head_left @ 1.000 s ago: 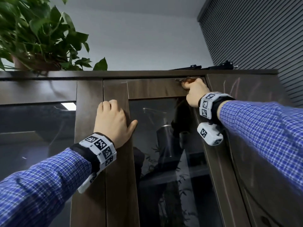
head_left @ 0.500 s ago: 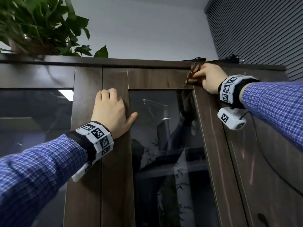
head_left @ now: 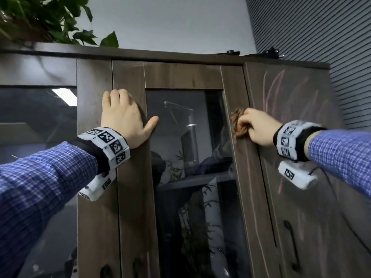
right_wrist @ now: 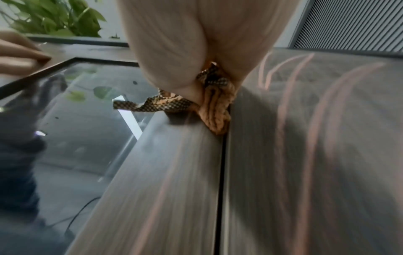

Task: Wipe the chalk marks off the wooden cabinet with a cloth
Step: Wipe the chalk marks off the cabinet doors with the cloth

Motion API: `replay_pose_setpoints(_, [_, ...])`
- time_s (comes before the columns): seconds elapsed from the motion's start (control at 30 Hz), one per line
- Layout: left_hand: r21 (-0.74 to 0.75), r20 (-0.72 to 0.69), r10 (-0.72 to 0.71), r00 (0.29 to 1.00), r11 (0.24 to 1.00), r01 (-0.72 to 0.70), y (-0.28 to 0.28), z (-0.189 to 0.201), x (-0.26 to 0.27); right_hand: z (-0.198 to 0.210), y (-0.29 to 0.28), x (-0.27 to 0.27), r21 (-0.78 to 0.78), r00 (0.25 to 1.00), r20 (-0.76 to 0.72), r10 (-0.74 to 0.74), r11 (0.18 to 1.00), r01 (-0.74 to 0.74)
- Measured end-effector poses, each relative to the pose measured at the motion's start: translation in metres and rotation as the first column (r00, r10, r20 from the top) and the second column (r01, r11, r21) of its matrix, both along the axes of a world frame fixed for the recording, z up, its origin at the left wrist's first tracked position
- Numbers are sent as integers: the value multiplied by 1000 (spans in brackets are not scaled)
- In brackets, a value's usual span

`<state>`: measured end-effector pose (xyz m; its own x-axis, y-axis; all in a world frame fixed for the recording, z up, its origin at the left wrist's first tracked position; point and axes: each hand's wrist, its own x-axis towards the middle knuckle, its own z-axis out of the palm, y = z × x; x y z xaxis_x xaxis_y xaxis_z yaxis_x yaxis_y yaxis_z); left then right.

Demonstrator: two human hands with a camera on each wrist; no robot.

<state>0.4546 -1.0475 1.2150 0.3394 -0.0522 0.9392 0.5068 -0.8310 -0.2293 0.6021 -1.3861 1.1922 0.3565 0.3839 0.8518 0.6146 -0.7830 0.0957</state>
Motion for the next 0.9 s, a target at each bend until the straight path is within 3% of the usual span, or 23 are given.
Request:
replay_pose_setpoints(0.13, [-22,-14,-41,999,999,41,-4,-9,-7,-59,1,0,-16,996,-88,17,1000,-19])
replay_pose_setpoints(0.23, [-10,-55,-101,993,995,100,-6,-20,-11,-78,5,-6,-77,985,-171,0,997,-13])
replay_pose_setpoints(0.33, [19,-99,-135,986,990,137,-1,-24,-14,-58,11,-13,-89,985,-169,-47,995,32])
replay_pose_setpoints(0.47, [93,-121,-107,987,989,118,12,-27,-14,-3,26,-13,101,999,-29,-28,994,31])
replay_pose_setpoints(0.57, [125,-119,-86,989,987,101,18,-31,-9,7,33,-10,106,999,-14,-36,994,37])
replay_pose_setpoints(0.77, [114,-113,-106,988,986,119,8,-56,3,-51,15,1,32,999,-21,-37,999,38])
replay_pose_setpoints(0.9, [212,-220,-179,959,951,226,-14,-87,13,-108,8,2,-8,998,-37,-43,999,42])
